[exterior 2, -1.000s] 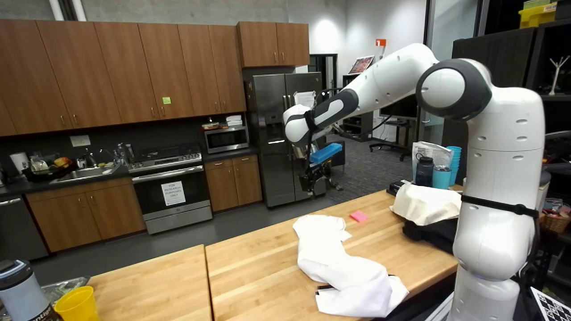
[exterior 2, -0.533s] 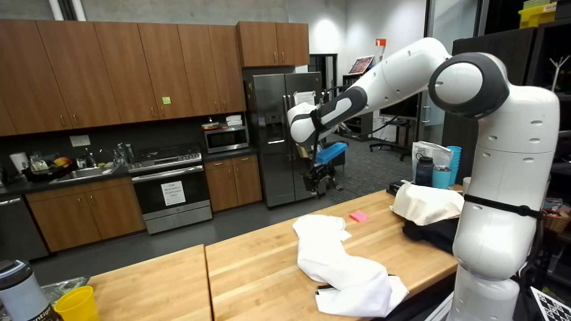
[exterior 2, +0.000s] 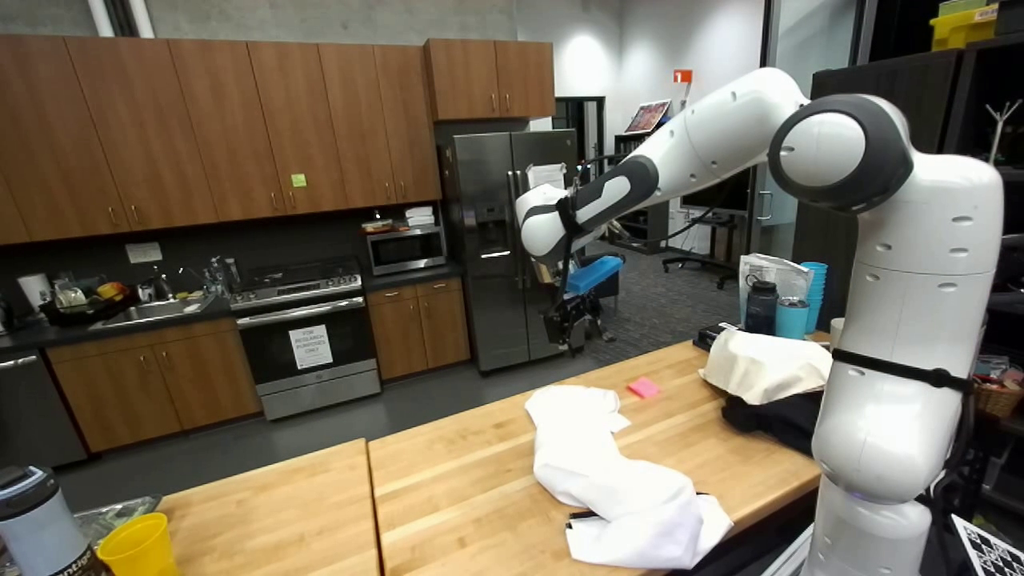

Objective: Fold the white linen

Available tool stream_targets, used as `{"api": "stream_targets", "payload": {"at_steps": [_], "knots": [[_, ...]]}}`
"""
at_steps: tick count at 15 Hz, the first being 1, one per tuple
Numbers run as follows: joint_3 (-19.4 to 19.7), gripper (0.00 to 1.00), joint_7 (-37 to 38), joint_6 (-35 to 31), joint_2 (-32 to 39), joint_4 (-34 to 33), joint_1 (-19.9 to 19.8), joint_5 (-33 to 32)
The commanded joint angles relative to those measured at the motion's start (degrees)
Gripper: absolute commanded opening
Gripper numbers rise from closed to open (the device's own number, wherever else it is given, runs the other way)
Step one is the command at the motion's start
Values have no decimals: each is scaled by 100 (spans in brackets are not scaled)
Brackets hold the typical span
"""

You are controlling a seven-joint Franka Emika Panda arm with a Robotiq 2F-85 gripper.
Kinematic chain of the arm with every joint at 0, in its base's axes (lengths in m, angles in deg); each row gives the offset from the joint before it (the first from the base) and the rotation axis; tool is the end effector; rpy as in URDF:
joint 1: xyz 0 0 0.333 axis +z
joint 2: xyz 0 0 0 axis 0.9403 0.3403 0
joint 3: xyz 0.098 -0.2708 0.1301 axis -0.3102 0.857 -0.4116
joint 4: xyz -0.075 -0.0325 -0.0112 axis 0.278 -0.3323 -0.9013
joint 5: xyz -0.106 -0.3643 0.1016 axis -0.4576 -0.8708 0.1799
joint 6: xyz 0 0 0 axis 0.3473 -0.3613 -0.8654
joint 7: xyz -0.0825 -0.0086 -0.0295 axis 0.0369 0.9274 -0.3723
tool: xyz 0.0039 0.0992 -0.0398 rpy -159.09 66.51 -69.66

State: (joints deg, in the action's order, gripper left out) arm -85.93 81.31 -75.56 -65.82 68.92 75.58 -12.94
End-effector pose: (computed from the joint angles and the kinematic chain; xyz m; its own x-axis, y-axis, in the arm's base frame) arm 0.5180 0.0784 0.4307 0.9642 0.1356 -0.2279 0.1709 -0.9749 0.1428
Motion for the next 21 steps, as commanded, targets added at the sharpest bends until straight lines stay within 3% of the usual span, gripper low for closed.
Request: {"api": "stream_targets", "payload": {"at_steps": [1,17,21], "knots": [[-20,100,2,9,2,-9,-18,0],[-33,100,20,32,6,-3,-6,-60],[-135,100,1227,-100,453,-273,81,-47]]}}
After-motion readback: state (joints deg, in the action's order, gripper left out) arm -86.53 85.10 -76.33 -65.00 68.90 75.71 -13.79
